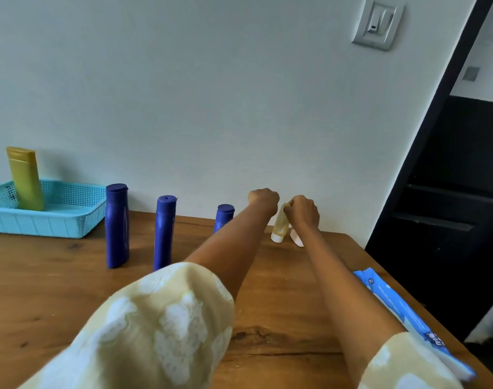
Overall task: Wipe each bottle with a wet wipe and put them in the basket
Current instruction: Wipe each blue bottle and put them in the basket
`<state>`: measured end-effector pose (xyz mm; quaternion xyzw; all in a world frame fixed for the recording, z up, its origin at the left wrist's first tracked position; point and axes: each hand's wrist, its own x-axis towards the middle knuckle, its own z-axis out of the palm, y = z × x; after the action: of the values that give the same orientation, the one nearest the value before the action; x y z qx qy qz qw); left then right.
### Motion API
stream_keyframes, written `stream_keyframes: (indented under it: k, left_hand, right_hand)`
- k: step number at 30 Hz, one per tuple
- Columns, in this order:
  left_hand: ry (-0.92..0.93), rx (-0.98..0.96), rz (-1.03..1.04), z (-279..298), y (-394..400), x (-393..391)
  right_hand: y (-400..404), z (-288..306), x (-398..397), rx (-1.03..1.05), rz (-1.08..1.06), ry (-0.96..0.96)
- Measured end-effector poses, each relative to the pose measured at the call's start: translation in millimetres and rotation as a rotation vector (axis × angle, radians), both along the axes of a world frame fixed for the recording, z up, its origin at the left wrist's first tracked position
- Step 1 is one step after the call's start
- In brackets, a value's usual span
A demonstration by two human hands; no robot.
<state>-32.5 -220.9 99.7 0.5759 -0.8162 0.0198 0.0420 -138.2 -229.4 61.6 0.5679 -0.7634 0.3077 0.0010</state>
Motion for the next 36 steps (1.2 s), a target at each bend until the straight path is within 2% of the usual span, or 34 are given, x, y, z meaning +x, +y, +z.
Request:
stream_keyframes:
  k: [6, 13, 19, 23, 26, 30, 36]
  left_hand:
    - [0.019, 0.007, -0.068, 7, 10, 6]
    - [-0.094, 0.150, -0.242, 9, 42, 16]
    - [-0.076, 0.091, -0.261, 3, 59, 27]
    - [-0.073, 0.025, -0.246, 10, 59, 28]
    - [-0.049, -0.006, -0.244, 22, 58, 26]
    - [-0.050, -0.052, -0.234, 37, 52, 20]
    - [-0.071, -0.101, -0.238, 41, 41, 21]
  right_hand:
    - [27, 10, -10, 0.054, 0.013, 0.008]
    - [91, 29, -4, 0.233, 0.095, 0.046]
    - [108, 36, 10, 0.343, 0.112, 0.036]
    - [100, 39, 0, 0.311, 0.097, -0.023]
    - [84, 43, -16, 0.204, 0.074, -0.105]
    - [53, 37, -32, 0.049, 0.055, -0.005]
    - [6, 8, -35, 0.113, 0.046, 0.050]
